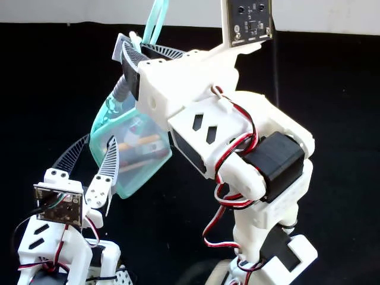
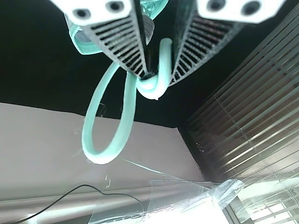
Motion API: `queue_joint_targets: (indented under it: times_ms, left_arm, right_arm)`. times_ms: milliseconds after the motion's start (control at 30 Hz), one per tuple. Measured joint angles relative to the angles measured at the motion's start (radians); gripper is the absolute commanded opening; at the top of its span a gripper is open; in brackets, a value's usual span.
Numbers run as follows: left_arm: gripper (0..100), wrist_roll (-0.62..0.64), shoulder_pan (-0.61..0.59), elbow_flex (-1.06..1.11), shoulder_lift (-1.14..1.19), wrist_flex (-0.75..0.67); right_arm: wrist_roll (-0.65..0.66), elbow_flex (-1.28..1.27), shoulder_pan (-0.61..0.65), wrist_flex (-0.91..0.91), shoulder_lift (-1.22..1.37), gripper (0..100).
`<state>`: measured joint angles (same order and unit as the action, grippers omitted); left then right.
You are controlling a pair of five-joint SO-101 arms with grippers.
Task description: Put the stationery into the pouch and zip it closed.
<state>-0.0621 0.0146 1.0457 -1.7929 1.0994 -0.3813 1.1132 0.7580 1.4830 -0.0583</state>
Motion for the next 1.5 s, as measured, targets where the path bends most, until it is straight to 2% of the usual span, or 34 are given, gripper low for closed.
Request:
queue_joint_targets:
  times_ms: [33,67,400,900,1500]
  left_arm:
    - [1,0.0,0.0,0.0,0.0,0.0]
    - [0,0.0,0.005,0.0,0.0,0.0]
    - [1,0.0,0.141,-0.003,0.0,-0.003]
    - [1,0.0,0.155,-0.008,-0.002,0.061]
    - [1,-0.003,0.155,-0.011,-0.002,0.127]
  right_arm:
    - [0.0,0.0,0.0,0.0,0.0,0.6]
    - [0.0,0.0,0.0,0.0,0.0,0.6]
    - [0.0,0.0,-0.118,0.084,0.0,0.6]
    - [0.0,-0.002,-0.253,0.094,0.002,0.6]
    - [0.0,0.0,-0.534,0.048,0.005,0.6]
